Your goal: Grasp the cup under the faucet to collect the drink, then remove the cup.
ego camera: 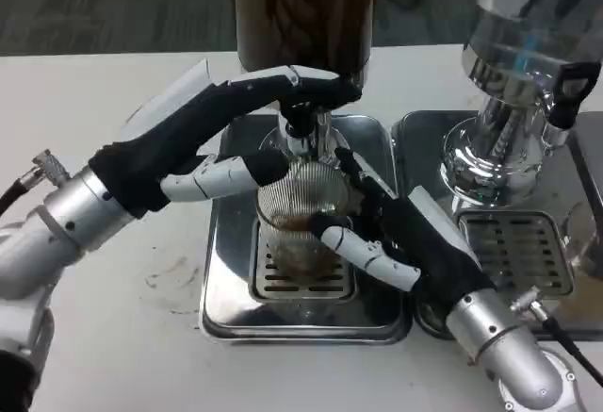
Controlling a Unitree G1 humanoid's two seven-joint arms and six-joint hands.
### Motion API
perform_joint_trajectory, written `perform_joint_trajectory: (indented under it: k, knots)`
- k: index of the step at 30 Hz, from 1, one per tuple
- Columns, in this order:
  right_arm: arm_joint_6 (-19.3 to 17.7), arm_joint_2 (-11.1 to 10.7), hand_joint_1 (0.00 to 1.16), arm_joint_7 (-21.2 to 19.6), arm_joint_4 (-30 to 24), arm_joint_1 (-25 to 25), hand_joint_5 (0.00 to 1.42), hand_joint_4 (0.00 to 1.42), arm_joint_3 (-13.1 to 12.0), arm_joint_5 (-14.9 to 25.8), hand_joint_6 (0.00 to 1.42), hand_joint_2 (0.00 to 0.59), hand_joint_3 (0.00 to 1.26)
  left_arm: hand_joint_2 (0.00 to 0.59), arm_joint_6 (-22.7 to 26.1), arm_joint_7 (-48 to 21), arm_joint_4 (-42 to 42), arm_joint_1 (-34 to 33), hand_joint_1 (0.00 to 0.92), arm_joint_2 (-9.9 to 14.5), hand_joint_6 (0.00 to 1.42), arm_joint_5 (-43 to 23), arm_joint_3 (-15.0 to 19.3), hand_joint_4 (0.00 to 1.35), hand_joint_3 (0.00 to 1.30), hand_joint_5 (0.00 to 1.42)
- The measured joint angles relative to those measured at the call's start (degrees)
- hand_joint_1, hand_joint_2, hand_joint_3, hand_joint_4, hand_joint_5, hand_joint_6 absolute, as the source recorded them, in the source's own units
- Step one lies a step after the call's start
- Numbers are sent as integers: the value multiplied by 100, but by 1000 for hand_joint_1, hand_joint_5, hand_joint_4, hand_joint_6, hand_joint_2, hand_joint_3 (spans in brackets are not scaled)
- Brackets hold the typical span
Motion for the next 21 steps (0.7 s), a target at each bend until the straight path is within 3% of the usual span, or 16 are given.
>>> perform_joint_trajectory:
  k: [9,21]
  knots:
    - [0,48,280,37,53,-79,0,0,-1,2,47,196,0,105,393,-109,-83,182,0,-66,269,-461,258,348,365,337]
    - [0,71,279,43,158,-155,0,0,-35,58,47,197,0,109,867,-161,-262,498,0,-115,317,-798,954,401,400,387]
